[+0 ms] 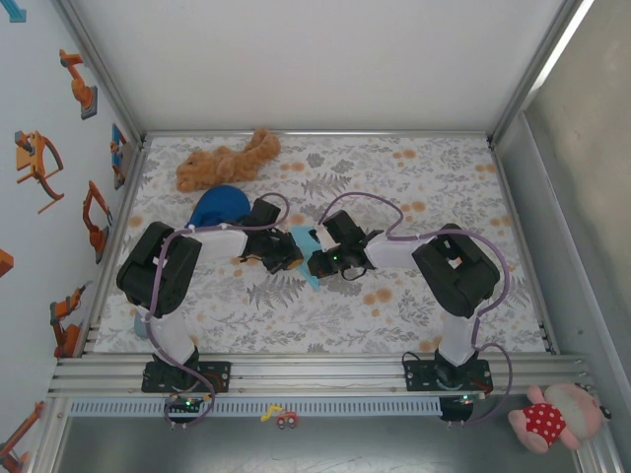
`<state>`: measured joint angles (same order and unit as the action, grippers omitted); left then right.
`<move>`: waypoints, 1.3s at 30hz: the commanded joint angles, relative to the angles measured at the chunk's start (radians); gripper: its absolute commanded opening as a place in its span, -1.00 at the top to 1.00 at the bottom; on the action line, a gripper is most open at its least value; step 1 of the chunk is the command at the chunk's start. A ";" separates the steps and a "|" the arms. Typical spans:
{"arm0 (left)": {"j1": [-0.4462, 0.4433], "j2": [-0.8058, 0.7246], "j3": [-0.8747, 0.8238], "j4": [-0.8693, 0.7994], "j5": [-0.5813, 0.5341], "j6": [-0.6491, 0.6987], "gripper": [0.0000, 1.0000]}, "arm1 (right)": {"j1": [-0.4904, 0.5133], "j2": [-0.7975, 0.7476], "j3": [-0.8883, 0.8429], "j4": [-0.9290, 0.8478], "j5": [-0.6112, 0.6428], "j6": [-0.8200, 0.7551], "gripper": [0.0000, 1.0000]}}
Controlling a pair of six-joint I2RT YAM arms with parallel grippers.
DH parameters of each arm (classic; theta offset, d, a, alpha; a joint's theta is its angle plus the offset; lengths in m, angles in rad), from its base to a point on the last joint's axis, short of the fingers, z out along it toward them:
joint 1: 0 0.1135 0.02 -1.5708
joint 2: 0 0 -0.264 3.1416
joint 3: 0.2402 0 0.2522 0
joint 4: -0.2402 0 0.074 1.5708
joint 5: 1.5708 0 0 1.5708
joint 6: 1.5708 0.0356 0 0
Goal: Fold a paper plane with a square sheet of paper (pick it up from the middle)
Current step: Third fold the triangle at the center of the table.
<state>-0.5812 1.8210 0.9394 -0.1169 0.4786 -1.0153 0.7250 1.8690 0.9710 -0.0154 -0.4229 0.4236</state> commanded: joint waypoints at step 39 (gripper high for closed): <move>0.004 0.087 -0.012 -0.007 -0.032 0.004 0.85 | -0.006 -0.066 -0.014 -0.002 -0.104 0.143 0.96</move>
<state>-0.5808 1.8549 0.9417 -0.0620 0.5064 -1.0061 0.7124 1.7733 0.9665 -0.0631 -0.4839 0.5426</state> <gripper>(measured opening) 0.080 0.051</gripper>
